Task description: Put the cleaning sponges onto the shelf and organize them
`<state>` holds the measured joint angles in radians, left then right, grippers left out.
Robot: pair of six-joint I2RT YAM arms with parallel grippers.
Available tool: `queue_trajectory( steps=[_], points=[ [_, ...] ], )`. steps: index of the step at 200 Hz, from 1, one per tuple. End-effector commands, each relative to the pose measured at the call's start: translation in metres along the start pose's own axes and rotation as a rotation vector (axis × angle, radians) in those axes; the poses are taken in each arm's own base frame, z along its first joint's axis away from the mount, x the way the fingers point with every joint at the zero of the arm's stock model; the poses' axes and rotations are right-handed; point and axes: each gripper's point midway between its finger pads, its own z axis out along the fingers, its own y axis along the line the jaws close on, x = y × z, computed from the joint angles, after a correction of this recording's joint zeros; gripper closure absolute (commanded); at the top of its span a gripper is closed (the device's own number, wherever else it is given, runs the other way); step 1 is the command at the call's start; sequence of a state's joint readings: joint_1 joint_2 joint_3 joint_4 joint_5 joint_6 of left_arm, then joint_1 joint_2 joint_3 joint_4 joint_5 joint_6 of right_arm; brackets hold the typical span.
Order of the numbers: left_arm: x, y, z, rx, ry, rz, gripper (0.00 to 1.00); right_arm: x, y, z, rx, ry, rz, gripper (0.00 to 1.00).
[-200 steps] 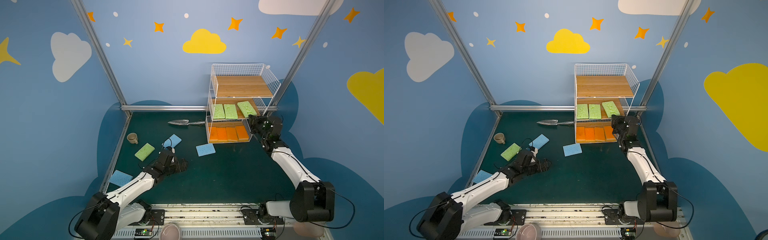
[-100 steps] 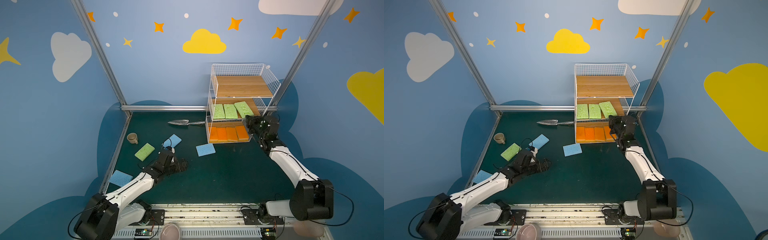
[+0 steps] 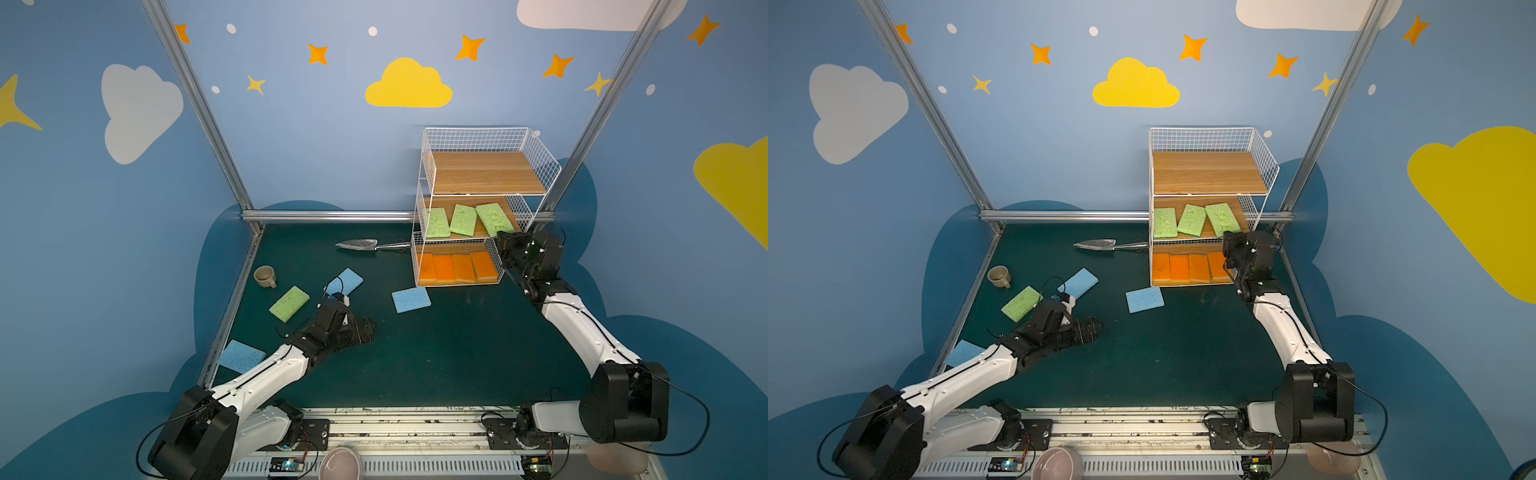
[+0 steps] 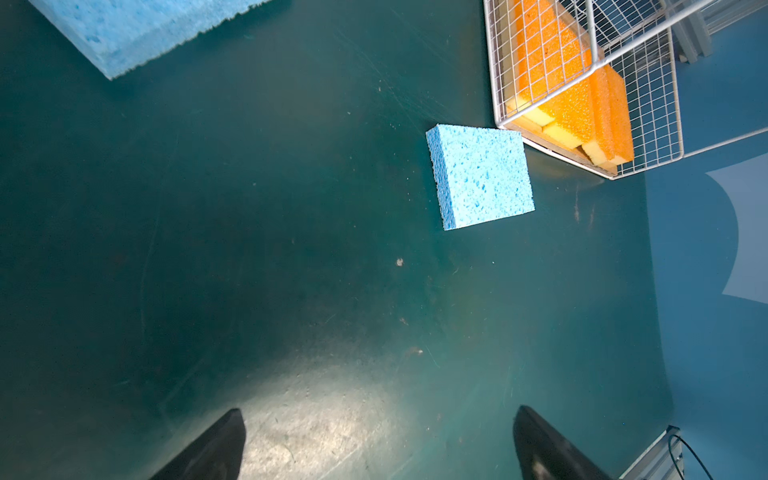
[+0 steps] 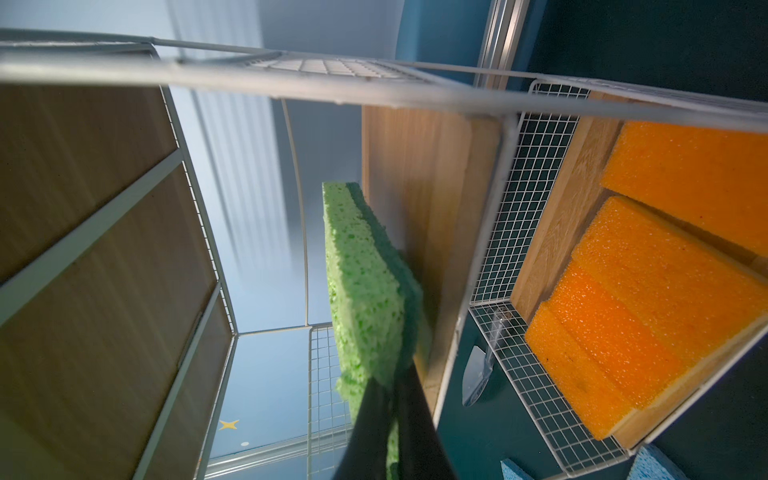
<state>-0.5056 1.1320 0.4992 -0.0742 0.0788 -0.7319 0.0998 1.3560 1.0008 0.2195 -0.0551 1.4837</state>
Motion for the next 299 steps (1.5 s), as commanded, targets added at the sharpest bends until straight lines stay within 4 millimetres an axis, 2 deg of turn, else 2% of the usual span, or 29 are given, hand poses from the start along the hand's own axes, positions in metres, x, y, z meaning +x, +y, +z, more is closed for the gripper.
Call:
queue_trajectory(
  steps=[1, 96, 138, 205, 265, 299],
  points=[
    [0.002, 0.003, 0.001, -0.006, 0.007, 0.003, 0.01, -0.006, 0.021, -0.008, -0.046, -0.026, -0.018, 1.00],
    [0.003, 0.003, 0.001, 0.004, 0.002, -0.001, 0.00, -0.007, 0.066, -0.023, -0.115, -0.027, -0.089, 1.00],
    [0.004, 0.003, 0.000, 0.012, 0.000, -0.004, 0.00, -0.007, 0.054, -0.036, -0.043, -0.082, -0.123, 1.00],
    [0.007, 0.005, -0.003, 0.012, -0.001, -0.003, 0.00, 0.006, 0.035, -0.023, 0.048, -0.078, -0.153, 1.00],
    [0.008, 0.007, -0.004, 0.005, -0.004, 0.000, 0.00, -0.002, 0.026, -0.022, 0.082, -0.133, -0.156, 1.00],
    [0.006, 0.006, -0.003, 0.004, -0.005, 0.003, 0.00, -0.009, 0.028, -0.027, 0.064, -0.172, -0.169, 1.00]
  ],
)
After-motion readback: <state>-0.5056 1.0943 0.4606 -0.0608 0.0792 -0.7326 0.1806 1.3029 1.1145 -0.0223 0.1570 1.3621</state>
